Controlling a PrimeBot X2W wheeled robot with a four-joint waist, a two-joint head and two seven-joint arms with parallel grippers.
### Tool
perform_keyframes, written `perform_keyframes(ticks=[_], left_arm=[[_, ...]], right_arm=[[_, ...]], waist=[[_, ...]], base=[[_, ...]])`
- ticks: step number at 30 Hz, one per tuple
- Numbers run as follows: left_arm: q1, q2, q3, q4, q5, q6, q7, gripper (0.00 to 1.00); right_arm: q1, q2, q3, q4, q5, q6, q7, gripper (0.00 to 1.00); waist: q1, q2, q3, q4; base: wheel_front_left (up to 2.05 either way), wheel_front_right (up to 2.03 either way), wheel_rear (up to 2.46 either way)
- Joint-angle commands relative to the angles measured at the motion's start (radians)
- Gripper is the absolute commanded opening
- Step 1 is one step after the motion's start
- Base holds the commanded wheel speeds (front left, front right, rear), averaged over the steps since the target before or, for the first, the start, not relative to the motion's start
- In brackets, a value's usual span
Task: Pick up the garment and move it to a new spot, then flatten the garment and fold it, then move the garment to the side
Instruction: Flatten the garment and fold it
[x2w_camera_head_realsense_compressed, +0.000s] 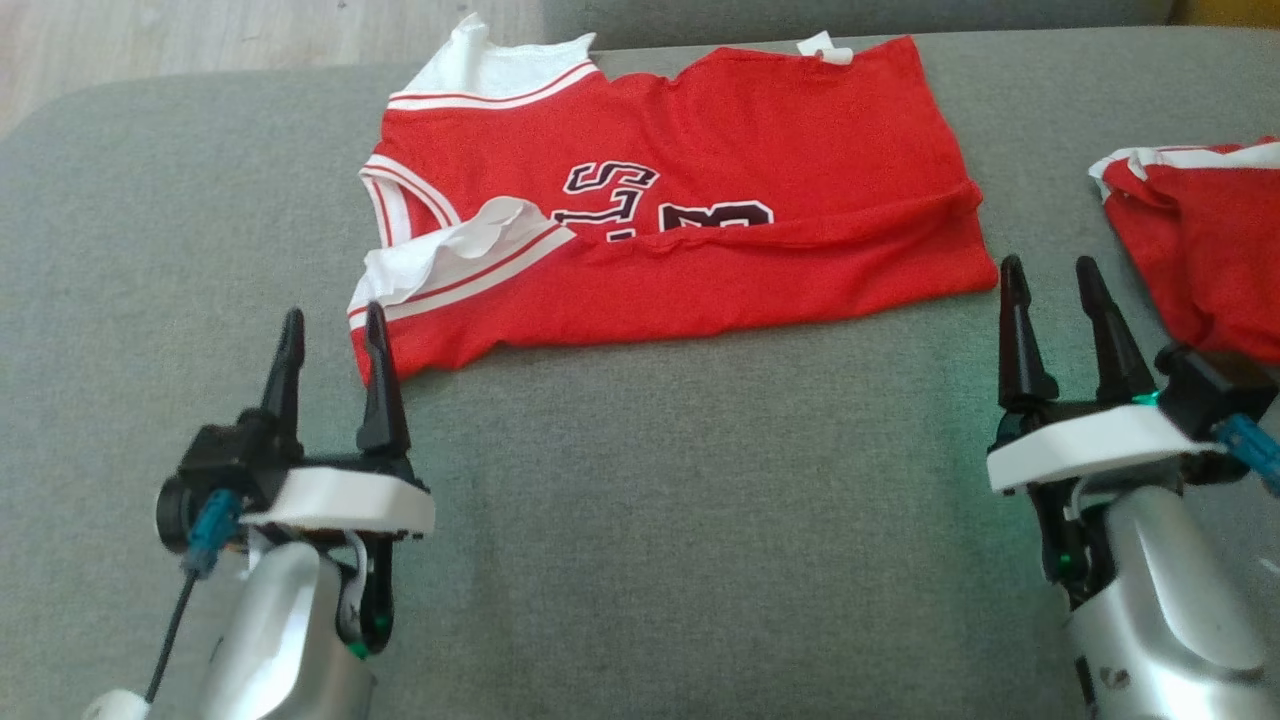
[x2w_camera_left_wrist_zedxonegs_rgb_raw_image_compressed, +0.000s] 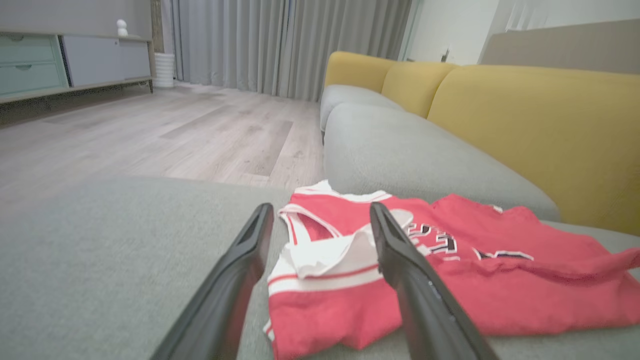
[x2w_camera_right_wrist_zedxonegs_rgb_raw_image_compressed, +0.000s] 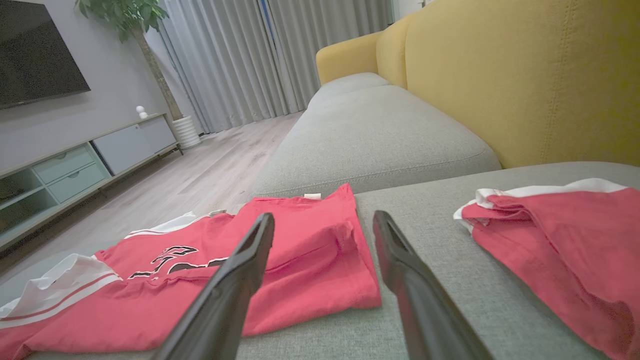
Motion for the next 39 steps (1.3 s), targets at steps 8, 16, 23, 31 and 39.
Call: perform_keyframes(ticks=[8,16,23,31,39], left_arm=[[-0.062,0.01,0.037,0.095,0.047,0.007,-0.005,1.0],[-0.187,0.059,0.061,0.339,0.066,0.083,0.045,1.0],[-0.27,0.083,0.048,0.504,0.064,0.073,0.114,1.0],[-0.312,0.079,0.009,0.614,0.058,0.001,0.2,0.0],[-0.343,0.071,0.025,0.57,0.034,-0.002,0.062,0.0]], right_arm=[[-0.02,0.032,0.022,-0.078,-0.045,-0.001,-0.011,1.0],[-0.047,0.042,0.04,-0.098,-0.047,-0.001,-0.011,1.0],[-0.059,0.049,0.047,-0.108,-0.045,-0.001,-0.011,1.0],[-0.072,0.055,0.05,-0.103,-0.049,-0.001,-0.011,1.0],[-0.097,0.058,0.025,-0.024,-0.076,-0.001,0.022,1.0]], waist=[[0.0002,0.0,0.029,-0.04],[0.0002,0.0,0.077,-0.089],[0.0002,0.0,0.106,-0.112],[0.0002,0.0,0.109,-0.112],[0.0002,0.0,0.093,-0.087]], base=[[0.0,0.0,0.0],[0.0,0.0,0.0],[0.0,0.0,0.0],[0.0,0.0,0.0],[0.0,0.0,0.0]])
